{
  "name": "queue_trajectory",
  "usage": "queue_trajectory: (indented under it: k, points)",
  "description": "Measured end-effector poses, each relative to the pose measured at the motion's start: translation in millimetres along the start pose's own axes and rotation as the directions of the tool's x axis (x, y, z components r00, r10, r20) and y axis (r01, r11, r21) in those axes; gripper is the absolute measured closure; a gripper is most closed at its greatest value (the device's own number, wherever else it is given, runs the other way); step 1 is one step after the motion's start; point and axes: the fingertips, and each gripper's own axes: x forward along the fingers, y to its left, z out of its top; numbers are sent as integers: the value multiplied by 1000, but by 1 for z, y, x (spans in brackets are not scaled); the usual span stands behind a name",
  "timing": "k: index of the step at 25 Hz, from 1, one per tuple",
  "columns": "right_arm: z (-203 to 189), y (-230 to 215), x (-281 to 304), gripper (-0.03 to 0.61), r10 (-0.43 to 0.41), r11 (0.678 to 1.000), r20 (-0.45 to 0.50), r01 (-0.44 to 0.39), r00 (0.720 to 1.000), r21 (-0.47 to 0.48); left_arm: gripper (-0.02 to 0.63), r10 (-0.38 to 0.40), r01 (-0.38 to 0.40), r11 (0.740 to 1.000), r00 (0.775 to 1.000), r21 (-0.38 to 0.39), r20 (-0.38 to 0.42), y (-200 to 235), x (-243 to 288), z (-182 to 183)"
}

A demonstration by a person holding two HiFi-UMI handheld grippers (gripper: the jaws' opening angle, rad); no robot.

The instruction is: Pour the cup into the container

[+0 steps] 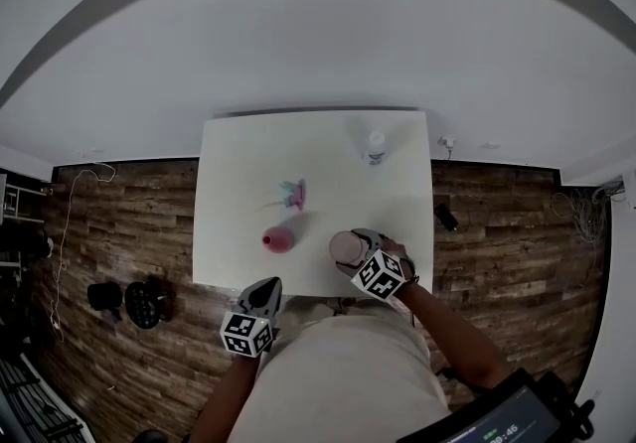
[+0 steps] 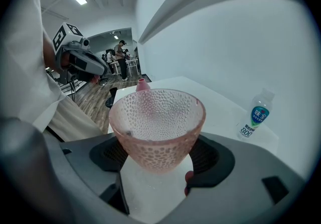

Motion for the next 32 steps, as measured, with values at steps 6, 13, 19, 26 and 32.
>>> queue_trajectory:
  k: [6, 13, 19, 26, 32]
  points:
    - [-6, -4, 9, 219, 10, 1000, -12, -10, 1000, 3, 603, 4, -4, 1000, 1000, 8, -13, 4, 7, 2]
    - [-18, -6, 21, 219, 11, 1000, -33, -11, 999, 7, 603, 4, -4, 1000, 1000, 19, -23, 5, 6, 3]
    - [-32, -7, 34, 219, 20, 1000, -56, -20, 998, 4, 603, -1, 2, 1000, 999, 16, -44, 7, 8, -2]
    - [-43, -4, 48, 219, 25, 1000, -86, -24, 996, 8, 603, -44, 44, 999, 996, -1, -77, 5, 8, -12]
    - [-49, -3, 55, 219, 34, 999, -101, -33, 994, 12, 603, -41, 42, 999, 996, 5, -81, 4, 7, -9]
